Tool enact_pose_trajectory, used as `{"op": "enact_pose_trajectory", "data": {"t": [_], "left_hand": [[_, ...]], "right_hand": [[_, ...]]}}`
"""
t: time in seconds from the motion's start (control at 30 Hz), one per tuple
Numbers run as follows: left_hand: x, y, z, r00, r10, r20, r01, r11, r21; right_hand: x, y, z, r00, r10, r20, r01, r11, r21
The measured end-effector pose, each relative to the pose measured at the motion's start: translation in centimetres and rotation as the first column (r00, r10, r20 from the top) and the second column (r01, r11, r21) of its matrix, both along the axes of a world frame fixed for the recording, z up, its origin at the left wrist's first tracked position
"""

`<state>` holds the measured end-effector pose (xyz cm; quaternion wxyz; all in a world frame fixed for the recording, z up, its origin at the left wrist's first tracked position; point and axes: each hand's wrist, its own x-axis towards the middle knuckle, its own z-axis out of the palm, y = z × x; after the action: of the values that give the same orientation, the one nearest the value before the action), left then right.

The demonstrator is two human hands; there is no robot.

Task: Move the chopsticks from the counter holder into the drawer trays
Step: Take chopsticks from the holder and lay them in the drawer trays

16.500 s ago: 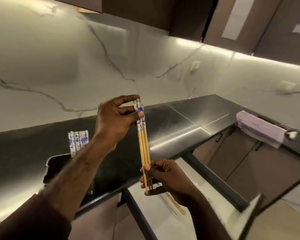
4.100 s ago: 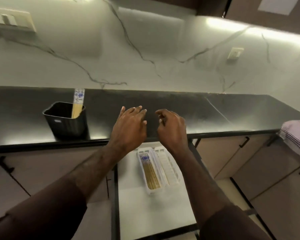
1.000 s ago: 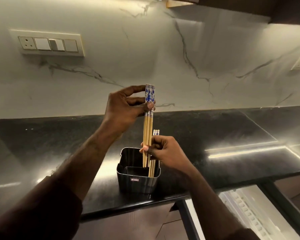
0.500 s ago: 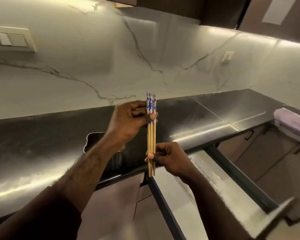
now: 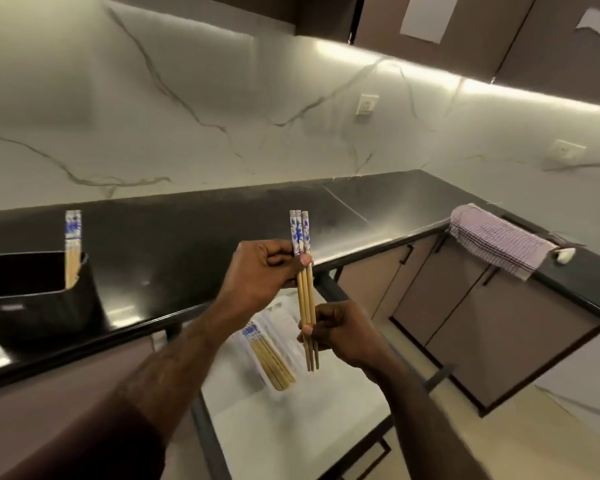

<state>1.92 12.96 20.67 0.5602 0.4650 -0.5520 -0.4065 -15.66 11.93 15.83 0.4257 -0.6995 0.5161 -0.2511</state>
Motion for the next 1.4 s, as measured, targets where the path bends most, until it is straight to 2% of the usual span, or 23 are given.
{"op": "enact_pose_trajectory", "data": {"t": [0.17, 0.27, 0.53, 0.67, 0.77, 0.9, 1.1, 1.23, 1.4], "left_hand": [[-7.1, -2.7, -3.2, 1.0, 0.01, -0.022, -0.007, 0.992, 0.127], [-9.3, -4.7, -5.3, 0.999, 0.033, 0.014, -0.035, 0.983, 0.178], [-10.5, -11.9, -12.1, 0.99, 0.107, 0.089, -0.131, 0.936, 0.326], [-10.0, -15.8, -16.9, 0.97, 0.093, 0.225, -0.186, 0.881, 0.435], [-9.6, -17.8, -20.9, 0.897, 0.021, 0.441, -0.243, 0.858, 0.453], [-9.4, -19.2, -25.3, 0.849, -0.053, 0.525, -0.263, 0.821, 0.507], [-8.9, -20.4, -30.8, 0.681, -0.16, 0.715, -0.37, 0.768, 0.523], [-9.0, -20.8, -32.0, 0.516, -0.206, 0.831, -0.357, 0.83, 0.428], [-9.1, -21.4, -33.1, 0.415, -0.27, 0.869, -0.343, 0.838, 0.425]], "right_hand": [[-7.1, -2.2, -1.8, 0.997, -0.021, -0.074, 0.027, 0.997, 0.076], [-9.2, -4.4, -3.2, 0.991, -0.011, -0.13, 0.025, 0.994, 0.109], [-9.2, -12.0, -8.9, 0.978, 0.01, -0.206, 0.041, 0.97, 0.238], [-8.4, -16.3, -13.5, 0.957, 0.036, -0.287, 0.074, 0.929, 0.364], [-7.5, -19.1, -16.8, 0.942, 0.074, -0.327, 0.096, 0.876, 0.473], [-5.9, -21.5, -19.8, 0.913, 0.131, -0.387, 0.113, 0.828, 0.549], [-4.2, -24.5, -24.3, 0.873, 0.249, -0.419, 0.099, 0.752, 0.652], [-3.1, -25.6, -26.5, 0.866, 0.271, -0.42, 0.099, 0.731, 0.676], [-1.3, -26.5, -29.2, 0.83, 0.3, -0.47, 0.06, 0.79, 0.611]]}}
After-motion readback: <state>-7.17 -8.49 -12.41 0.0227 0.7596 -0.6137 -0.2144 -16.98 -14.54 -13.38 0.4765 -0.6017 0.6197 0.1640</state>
